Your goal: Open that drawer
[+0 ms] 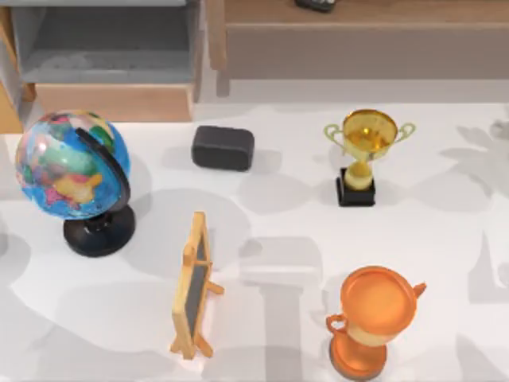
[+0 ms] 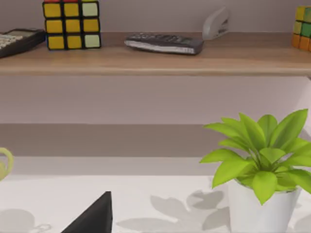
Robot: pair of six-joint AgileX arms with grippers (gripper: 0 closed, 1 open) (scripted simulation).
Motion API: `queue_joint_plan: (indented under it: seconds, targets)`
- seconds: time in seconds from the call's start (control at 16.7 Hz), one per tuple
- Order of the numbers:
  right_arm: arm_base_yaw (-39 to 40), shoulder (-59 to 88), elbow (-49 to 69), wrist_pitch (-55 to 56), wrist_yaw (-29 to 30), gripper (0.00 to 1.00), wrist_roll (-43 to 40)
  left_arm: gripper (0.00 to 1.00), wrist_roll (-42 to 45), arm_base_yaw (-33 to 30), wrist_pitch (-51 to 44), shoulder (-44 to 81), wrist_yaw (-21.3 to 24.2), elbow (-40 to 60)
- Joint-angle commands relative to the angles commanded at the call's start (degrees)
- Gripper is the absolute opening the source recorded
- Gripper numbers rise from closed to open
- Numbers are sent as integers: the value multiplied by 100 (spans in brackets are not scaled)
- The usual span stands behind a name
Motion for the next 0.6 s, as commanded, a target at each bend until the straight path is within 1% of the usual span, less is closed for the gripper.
queue_joint_plan:
  seconds: [0.36,0.6]
  targets:
    - [0,0,0,0,0,100,0,0,10,26,59,-19,25,-82]
    - [0,0,0,0,0,100,0,0,15,243,374,-272,246,-670]
